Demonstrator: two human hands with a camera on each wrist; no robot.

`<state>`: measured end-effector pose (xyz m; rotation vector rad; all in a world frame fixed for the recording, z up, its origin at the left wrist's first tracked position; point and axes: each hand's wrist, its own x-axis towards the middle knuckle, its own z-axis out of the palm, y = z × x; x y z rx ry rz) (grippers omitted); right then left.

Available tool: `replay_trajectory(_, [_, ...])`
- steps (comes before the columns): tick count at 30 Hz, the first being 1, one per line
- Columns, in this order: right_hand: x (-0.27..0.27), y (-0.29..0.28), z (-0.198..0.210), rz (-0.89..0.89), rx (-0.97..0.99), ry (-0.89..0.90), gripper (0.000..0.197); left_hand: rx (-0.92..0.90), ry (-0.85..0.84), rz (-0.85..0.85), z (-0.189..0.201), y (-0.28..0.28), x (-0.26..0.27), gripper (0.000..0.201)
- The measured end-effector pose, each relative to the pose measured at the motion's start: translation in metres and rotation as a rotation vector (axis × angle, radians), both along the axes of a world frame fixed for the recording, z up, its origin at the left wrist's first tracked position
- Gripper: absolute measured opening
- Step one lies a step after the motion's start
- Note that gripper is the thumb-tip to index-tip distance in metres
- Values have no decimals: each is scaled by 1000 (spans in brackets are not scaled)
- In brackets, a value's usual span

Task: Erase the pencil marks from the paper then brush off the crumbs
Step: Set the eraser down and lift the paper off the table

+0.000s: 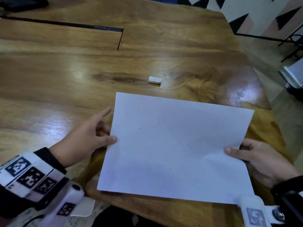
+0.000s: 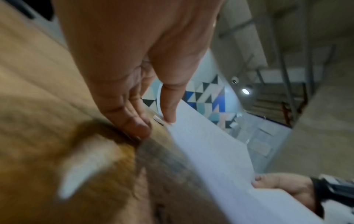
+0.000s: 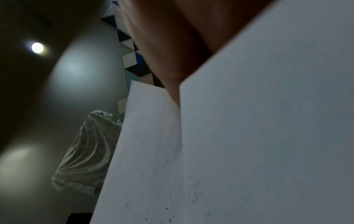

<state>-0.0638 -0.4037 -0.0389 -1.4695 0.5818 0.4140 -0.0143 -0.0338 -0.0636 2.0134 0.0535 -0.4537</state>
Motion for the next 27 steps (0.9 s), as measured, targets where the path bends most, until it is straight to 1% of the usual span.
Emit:
replay_trajectory(2, [3,3,3,44,-23,6,87,-137,71,12,0,0,-8,77])
replay_trajectory(6, [12,14,6,105,-48,8,66,-265,144,71,0,8,-27,55])
replay_trajectory(7, [15,18,5,115,-55,7,58,-293,159,97,1,11,-32,50])
replay_trajectory(10, [22,32,7,168,-92,-7,24,-346,177,198,-1,25,-49,37])
replay_trajectory(11, [23,38,7,188,-116,-16,15,-362,181,234,-1,31,-56,33])
replay_trajectory(12, [25,44,6,212,-139,-29,11,-381,187,263,-1,37,-62,31])
replay_trajectory(13, [26,51,6,239,-163,-44,10,-391,192,279,-1,44,-69,36])
replay_trajectory(14, [27,59,4,269,-192,-57,12,-379,198,293,-3,53,-76,47])
replay_trajectory(15, [28,68,3,301,-220,-72,13,-370,202,320,-5,62,-84,53])
replay_trajectory(17, [28,87,2,372,-254,-111,14,-392,206,399,-7,79,-99,46])
replay_trajectory(18, [28,97,0,412,-264,-131,15,-417,207,429,-9,88,-107,47])
replay_trajectory(19, [28,109,0,451,-274,-149,17,-441,203,450,-10,96,-117,52])
replay_trajectory(20, [28,120,-1,489,-284,-167,18,-450,198,480,-13,104,-127,52])
replay_trajectory(22, [27,144,-3,560,-304,-191,20,-473,178,565,-16,120,-148,28])
replay_trajectory(23, [26,157,-4,595,-315,-198,19,-477,167,606,-18,128,-158,25])
replay_trajectory(25, [24,181,-7,651,-329,-217,18,-463,145,627,-24,145,-180,38])
replay_trajectory(26, [21,193,-9,679,-333,-231,19,-445,126,650,-28,154,-190,37])
replay_trajectory(27, [19,205,-11,716,-339,-241,19,-452,114,676,-32,163,-200,25])
